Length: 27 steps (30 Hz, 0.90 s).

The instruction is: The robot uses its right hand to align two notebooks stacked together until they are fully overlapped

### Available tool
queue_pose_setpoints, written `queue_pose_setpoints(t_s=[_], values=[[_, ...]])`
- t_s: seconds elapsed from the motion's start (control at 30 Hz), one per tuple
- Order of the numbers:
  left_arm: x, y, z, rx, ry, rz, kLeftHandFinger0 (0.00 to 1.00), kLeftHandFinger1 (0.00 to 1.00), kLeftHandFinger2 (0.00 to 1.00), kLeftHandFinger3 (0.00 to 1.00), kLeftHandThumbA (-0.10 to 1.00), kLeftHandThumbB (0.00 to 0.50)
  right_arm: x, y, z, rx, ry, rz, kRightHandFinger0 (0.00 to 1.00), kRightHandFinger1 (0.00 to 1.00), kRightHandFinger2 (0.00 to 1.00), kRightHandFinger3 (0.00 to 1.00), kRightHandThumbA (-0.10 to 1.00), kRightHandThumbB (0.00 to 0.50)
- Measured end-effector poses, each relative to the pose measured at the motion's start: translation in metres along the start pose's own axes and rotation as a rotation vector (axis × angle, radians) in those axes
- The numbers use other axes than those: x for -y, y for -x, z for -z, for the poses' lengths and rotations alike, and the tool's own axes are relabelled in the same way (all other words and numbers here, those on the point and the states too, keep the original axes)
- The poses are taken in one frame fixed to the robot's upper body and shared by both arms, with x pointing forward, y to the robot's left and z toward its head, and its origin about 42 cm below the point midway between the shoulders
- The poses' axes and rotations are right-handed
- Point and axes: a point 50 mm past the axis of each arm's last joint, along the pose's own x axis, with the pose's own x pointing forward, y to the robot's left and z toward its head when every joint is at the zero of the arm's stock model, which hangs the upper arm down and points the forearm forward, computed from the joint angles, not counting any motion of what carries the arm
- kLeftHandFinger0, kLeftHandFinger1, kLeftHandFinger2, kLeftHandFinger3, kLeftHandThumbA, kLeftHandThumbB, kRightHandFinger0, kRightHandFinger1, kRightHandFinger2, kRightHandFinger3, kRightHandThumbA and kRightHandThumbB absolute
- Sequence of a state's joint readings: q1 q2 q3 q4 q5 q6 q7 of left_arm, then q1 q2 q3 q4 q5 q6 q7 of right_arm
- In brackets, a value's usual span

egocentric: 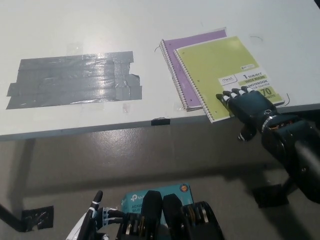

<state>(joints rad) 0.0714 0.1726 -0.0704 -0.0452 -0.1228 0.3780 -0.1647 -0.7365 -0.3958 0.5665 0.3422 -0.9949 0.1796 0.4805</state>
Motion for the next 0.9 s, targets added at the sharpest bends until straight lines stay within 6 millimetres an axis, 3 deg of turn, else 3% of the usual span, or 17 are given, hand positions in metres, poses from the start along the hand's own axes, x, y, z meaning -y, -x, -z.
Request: queue_pose_setpoints(t_s=[0.17,0.4,0.8,0.9], values=[[0.003,-0.002,-0.002,0.003,-0.003,0.009,0.40,0.65,0.58,0.50,1.00,0.500,0.002,-0.004,-0.007,0.013,0.012,0.007,1.00,1.00,1.00,1.00,1.00,0.500],[0.008,-0.007,-0.007,0.015,-0.013,0.029,0.33,0.60,0.59,0.47,1.00,0.500,0.011,-0.014,-0.029,0.041,0.061,0.011,1.00,1.00,1.00,1.00,0.97,0.500],[0.009,-0.007,-0.007,0.014,-0.013,0.031,0.29,0.57,0.57,0.47,1.00,0.500,0.019,-0.023,-0.035,0.036,0.094,0.002,1.00,1.00,1.00,1.00,0.91,0.500],[0.009,-0.007,-0.007,0.014,-0.013,0.033,0.29,0.58,0.59,0.47,1.00,0.500,0.018,-0.023,-0.035,0.037,0.096,0.001,1.00,1.00,1.00,1.00,0.97,0.500]])
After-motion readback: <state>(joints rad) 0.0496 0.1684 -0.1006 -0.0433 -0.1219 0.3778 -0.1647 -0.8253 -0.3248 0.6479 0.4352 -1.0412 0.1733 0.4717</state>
